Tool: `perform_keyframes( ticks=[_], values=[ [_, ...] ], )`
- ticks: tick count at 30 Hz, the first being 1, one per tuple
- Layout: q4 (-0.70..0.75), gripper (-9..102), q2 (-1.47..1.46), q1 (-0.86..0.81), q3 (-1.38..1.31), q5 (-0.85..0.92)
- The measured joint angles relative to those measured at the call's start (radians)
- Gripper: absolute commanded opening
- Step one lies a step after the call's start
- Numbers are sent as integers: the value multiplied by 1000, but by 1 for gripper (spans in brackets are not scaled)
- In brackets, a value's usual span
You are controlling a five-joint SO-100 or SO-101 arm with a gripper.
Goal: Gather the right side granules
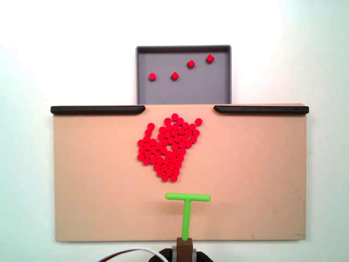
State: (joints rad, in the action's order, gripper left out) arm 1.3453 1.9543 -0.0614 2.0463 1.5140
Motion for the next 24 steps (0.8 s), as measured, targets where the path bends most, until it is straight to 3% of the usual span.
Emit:
perform_keyframes(
  ticks=[8,24],
  values=[
    [0,0,2,0,0,71],
    [-3,0,-20,17,0,38]
  ],
)
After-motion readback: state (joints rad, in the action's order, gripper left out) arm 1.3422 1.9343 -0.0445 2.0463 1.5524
